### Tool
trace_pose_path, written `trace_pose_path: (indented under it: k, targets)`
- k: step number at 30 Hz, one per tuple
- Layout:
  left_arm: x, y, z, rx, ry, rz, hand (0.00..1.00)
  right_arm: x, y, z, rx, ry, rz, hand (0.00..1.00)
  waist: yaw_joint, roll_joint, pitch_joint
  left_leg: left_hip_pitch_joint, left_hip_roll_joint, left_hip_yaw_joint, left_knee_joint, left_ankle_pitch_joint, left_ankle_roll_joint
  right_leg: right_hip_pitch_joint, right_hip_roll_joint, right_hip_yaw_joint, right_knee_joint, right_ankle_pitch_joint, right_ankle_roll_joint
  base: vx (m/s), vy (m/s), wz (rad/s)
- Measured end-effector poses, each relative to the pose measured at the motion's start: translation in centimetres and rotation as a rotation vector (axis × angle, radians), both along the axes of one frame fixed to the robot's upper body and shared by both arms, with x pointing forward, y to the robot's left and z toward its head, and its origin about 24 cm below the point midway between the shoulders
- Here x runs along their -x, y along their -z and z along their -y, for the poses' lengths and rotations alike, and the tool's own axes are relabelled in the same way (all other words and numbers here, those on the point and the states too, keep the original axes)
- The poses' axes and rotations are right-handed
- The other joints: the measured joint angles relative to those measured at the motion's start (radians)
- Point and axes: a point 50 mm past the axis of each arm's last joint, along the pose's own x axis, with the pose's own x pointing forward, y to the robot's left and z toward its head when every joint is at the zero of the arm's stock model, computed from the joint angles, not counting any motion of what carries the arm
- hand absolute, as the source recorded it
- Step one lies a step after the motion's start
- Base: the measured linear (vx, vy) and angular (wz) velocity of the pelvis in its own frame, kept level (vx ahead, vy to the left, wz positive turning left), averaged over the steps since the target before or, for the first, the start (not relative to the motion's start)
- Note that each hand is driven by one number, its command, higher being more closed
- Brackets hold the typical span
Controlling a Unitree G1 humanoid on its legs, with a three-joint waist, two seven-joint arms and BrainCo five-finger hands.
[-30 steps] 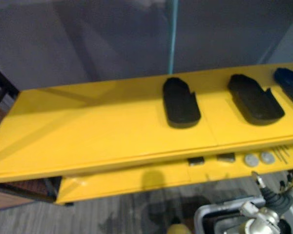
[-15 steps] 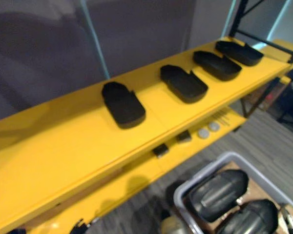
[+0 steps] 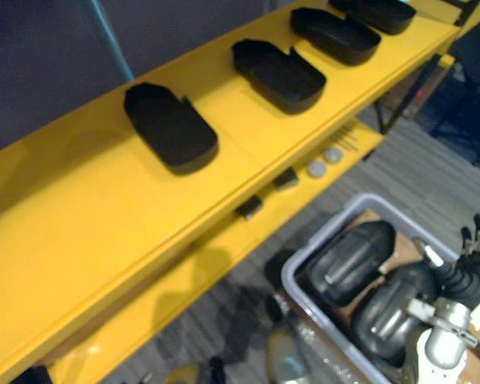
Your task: Walk over and take plastic housings, then place them on the shelf
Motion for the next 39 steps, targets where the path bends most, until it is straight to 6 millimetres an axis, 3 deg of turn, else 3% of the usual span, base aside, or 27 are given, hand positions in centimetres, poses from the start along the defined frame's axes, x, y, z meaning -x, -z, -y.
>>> trace_pose_path:
  k: [2, 5, 6, 8, 10, 12, 13, 14, 16, 19, 20, 21, 22, 23, 24, 25, 26, 28, 29, 30, 32, 34, 38, 39]
  targets:
    - [-1.7, -0.4, 0.3, 0.005, 0.003, 0.077, 0.00, -1.3, -0.9, -0.9, 0.012, -0.059, 0.040, 0.00, 0.002, 0.009, 0.024, -0.012, -0.001, -0.021, 0.010, 0.003, -0.001, -0.005, -0.003, -0.016, 0.011, -0.006, -0.001, 0.06, 0.005, 0.26]
    - [-6.4, -2.1, 0.4, -0.022, 0.051, 0.256, 0.00, -3.7, -2.6, -2.8, 0.006, -0.109, 0.128, 0.00, 0.026, -0.017, 0.081, -0.102, -0.012, -0.045, 0.162, -0.005, 0.002, -0.095, -0.004, -0.028, 0.185, -0.095, -0.003, -0.04, -0.032, 0.32]
    - [-7.9, -2.6, 0.9, -0.032, 0.096, 0.298, 0.00, -4.0, -3.0, -3.1, -0.005, -0.100, 0.150, 0.00, 0.041, -0.017, 0.105, -0.129, -0.008, -0.044, 0.253, -0.030, 0.001, -0.114, 0.002, -0.038, 0.267, -0.127, 0.005, -0.07, -0.020, 0.24]
    - [-8.8, -2.9, 2.0, -0.035, 0.153, 0.319, 0.00, -4.1, -2.8, -3.6, -0.054, -0.080, 0.136, 0.00, 0.064, -0.005, 0.119, -0.146, 0.024, -0.040, 0.360, -0.096, -0.008, -0.130, 0.041, -0.046, 0.346, -0.147, 0.008, -0.10, 0.011, -0.19]
    - [-9.1, -2.9, 3.0, -0.017, 0.227, 0.308, 0.00, -3.3, -1.4, -4.3, -0.132, -0.057, 0.116, 0.00, 0.070, -0.007, 0.125, -0.128, 0.065, 0.006, 0.405, -0.187, 0.003, -0.153, 0.092, -0.034, 0.392, -0.146, 0.008, -0.14, 0.090, -1.00]
    - [-9.3, -3.1, 2.9, -0.034, 0.251, 0.301, 0.00, -1.8, -0.2, -4.8, -0.170, -0.042, 0.078, 0.00, 0.074, -0.030, 0.139, -0.102, 0.087, 0.103, 0.416, -0.218, 0.024, -0.162, 0.099, -0.063, 0.365, -0.097, -0.014, -0.25, 0.116, -1.46]
    - [-9.4, -3.0, 3.0, -0.054, 0.274, 0.277, 0.00, -0.8, 0.2, -4.9, -0.149, -0.041, 0.050, 0.00, 0.074, -0.029, 0.141, -0.081, 0.109, 0.172, 0.387, -0.208, 0.043, -0.145, 0.072, -0.142, 0.322, -0.077, -0.055, -0.21, 0.043, -1.30]
    - [-9.2, -3.0, 2.9, -0.066, 0.287, 0.257, 0.00, -0.2, 0.4, -4.8, -0.132, -0.039, 0.031, 0.00, 0.070, -0.032, 0.139, -0.067, 0.109, 0.203, 0.370, -0.200, 0.051, -0.147, 0.051, -0.190, 0.346, -0.088, -0.069, -0.20, 0.066, -1.54]
    - [-8.8, -2.7, 2.5, -0.105, 0.324, 0.188, 0.00, 0.6, 0.9, -4.8, -0.105, -0.056, -0.002, 0.00, 0.038, -0.049, 0.128, -0.027, 0.115, 0.322, 0.288, -0.156, 0.065, -0.152, -0.002, -0.306, 0.507, -0.166, -0.104, -0.12, 0.086, -1.42]
    - [-8.4, -2.6, 1.2, -0.124, 0.327, 0.137, 0.00, 0.4, 0.3, -4.5, -0.063, -0.079, 0.012, 0.00, 0.024, -0.069, 0.106, -0.017, 0.121, 0.448, 0.210, -0.106, 0.068, -0.106, -0.083, -0.434, 0.580, -0.267, -0.141, -0.02, 0.033, -1.31]
    - [-8.3, -2.6, 0.8, -0.125, 0.315, 0.127, 0.00, 0.3, 0.1, -4.4, -0.041, -0.088, 0.015, 0.00, 0.027, -0.078, 0.101, -0.019, 0.120, 0.465, 0.213, -0.106, 0.068, -0.095, -0.096, -0.462, 0.553, -0.277, -0.135, -0.01, -0.007, -1.43]
    - [-8.1, -2.4, 0.3, -0.119, 0.291, 0.106, 0.00, -0.2, -0.5, -4.3, 0.012, -0.105, 0.019, 0.00, 0.034, -0.084, 0.098, -0.021, 0.103, 0.445, 0.220, -0.098, 0.083, -0.072, -0.073, -0.482, 0.470, -0.262, -0.141, -0.02, -0.035, -1.52]
    - [-7.8, -2.3, -0.2, -0.111, 0.276, 0.091, 0.00, -0.7, -1.1, -4.3, 0.056, -0.121, 0.026, 0.00, 0.041, -0.084, 0.098, -0.042, 0.103, 0.400, 0.258, -0.060, 0.145, -0.039, -0.044, -0.451, 0.377, -0.207, -0.152, -0.04, -0.042, -1.49]
    - [-7.6, -2.2, -0.4, -0.112, 0.279, 0.082, 0.00, -0.8, -1.3, -4.1, 0.062, -0.119, 0.027, 0.00, 0.046, -0.087, 0.092, -0.065, 0.090, 0.364, 0.241, -0.072, 0.143, -0.026, -0.028, -0.425, 0.315, -0.176, -0.147, -0.09, -0.057, -1.39]
    - [-6.6, -1.8, -0.5, -0.099, 0.285, 0.054, 0.00, -0.8, -1.5, -3.3, 0.083, -0.095, 0.015, 0.00, 0.051, -0.062, 0.058, -0.055, 0.094, 0.308, 0.082, 0.009, 0.058, -0.007, -0.012, -0.419, 0.266, -0.192, -0.175, -0.05, -0.037, -1.02]
    - [-6.4, -1.7, -0.6, -0.093, 0.294, 0.045, 0.00, -0.7, -1.3, -2.2, 0.083, -0.058, -0.013, 0.00, 0.040, -0.072, 0.042, -0.039, 0.083, 0.340, 0.064, 0.024, 0.062, -0.003, -0.071, -0.440, 0.341, -0.264, -0.166, 0.00, -0.045, -0.91]
    - [-6.2, -1.7, -0.7, -0.093, 0.299, 0.040, 0.00, -0.7, -1.1, -1.7, 0.079, -0.041, -0.029, 0.00, 0.041, -0.073, 0.038, -0.035, 0.083, 0.352, 0.058, 0.023, 0.062, 0.007, -0.095, -0.442, 0.343, -0.273, -0.157, 0.05, -0.068, -0.69]
    - [-5.5, -1.6, -1.4, -0.099, 0.305, 0.020, 0.00, -0.5, -0.4, -0.7, 0.042, -0.016, -0.070, 0.00, 0.045, -0.084, 0.026, -0.042, 0.086, 0.372, 0.064, 0.027, 0.055, 0.045, -0.152, -0.432, 0.259, -0.226, -0.097, -0.01, -0.153, -0.46]
    - [-5.4, -1.7, -1.8, -0.106, 0.305, 0.019, 0.00, -0.1, 0.0, -0.3, 0.003, -0.009, -0.084, 0.00, 0.029, -0.086, 0.024, -0.067, 0.097, 0.364, 0.075, 0.037, 0.038, 0.063, -0.150, -0.427, 0.192, -0.186, -0.008, -0.02, -0.183, -0.06]
    - [-5.4, -1.7, -1.9, -0.109, 0.304, 0.019, 0.00, -0.1, 0.1, -0.1, -0.019, -0.006, -0.086, 0.00, 0.022, -0.082, 0.025, -0.078, 0.106, 0.359, 0.081, 0.040, 0.032, 0.065, -0.142, -0.431, 0.176, -0.182, 0.004, -0.01, -0.212, -0.01]
    - [-5.4, -1.5, -1.0, -0.081, 0.301, 0.028, 0.00, 0.1, 1.9, 0.8, -0.134, 0.009, -0.135, 0.00, 0.019, -0.065, 0.036, -0.107, 0.142, 0.302, 0.131, 0.047, 0.021, 0.063, -0.098, -0.434, 0.181, -0.185, -0.008, -0.02, -0.236, -0.09]
    - [-5.5, -1.5, -0.6, -0.067, 0.292, 0.040, 0.00, 0.2, 3.2, 1.2, -0.208, 0.018, -0.176, 0.00, 0.022, -0.060, 0.056, -0.103, 0.150, 0.257, 0.157, 0.047, 0.021, 0.063, -0.087, -0.429, 0.216, -0.201, -0.026, -0.04, -0.139, -0.14]
    - [-5.9, -1.6, -0.1, -0.059, 0.290, 0.072, 0.00, 1.0, 5.5, 2.1, -0.347, 0.045, -0.208, 0.00, 0.017, -0.038, 0.103, -0.103, 0.128, 0.227, 0.121, 0.057, 0.002, 0.004, -0.096, -0.405, 0.276, -0.228, -0.032, -0.11, -0.052, -0.15]
    - [-6.0, -1.7, 0.1, -0.062, 0.289, 0.086, 0.00, 1.5, 6.1, 2.2, -0.389, 0.069, -0.208, 0.00, 0.015, -0.033, 0.114, -0.104, 0.113, 0.224, 0.088, 0.071, -0.020, -0.012, -0.101, -0.400, 0.275, -0.228, -0.032, -0.11, -0.032, -0.05]
